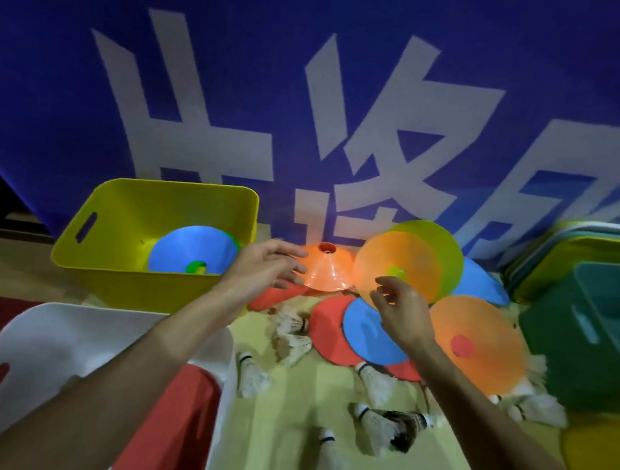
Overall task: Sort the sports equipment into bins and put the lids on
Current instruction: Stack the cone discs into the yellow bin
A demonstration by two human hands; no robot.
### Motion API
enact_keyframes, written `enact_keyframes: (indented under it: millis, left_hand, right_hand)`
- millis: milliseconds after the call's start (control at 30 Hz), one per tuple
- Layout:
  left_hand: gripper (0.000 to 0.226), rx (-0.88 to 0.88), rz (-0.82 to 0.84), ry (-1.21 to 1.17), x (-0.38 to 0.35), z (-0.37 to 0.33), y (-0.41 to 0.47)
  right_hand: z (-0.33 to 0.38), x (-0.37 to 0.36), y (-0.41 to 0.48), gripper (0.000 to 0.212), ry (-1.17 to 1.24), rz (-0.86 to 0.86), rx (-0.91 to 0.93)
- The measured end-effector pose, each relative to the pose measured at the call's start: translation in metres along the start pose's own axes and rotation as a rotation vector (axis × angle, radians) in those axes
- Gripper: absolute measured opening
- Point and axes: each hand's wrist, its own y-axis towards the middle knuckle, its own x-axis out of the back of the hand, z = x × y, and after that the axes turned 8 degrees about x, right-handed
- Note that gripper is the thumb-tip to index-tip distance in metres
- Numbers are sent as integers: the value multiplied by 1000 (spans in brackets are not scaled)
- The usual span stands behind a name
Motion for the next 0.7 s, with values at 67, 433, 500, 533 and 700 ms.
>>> enact_keyframes:
  millis: [67, 433, 500, 533, 700]
  left_hand:
    - [25, 5, 20, 0, -28, 3, 1]
    - [22, 77, -6, 65, -136, 37, 5]
    - [21, 99, -1, 71, -147, 46, 5]
    - [20, 111, 3, 78, -151, 50, 5]
    - [16, 137, -6, 113, -162, 53, 9]
  right_hand:
    - [-27, 11, -10, 37, 3, -23, -76]
    - [-150, 36, -41, 66, -172, 256, -270]
    - [-158, 37, -44, 67, -228, 285, -249]
    - [-165, 34, -44, 65, -257, 309, -240]
    - [-158, 40, -41, 36, -300, 373, -177]
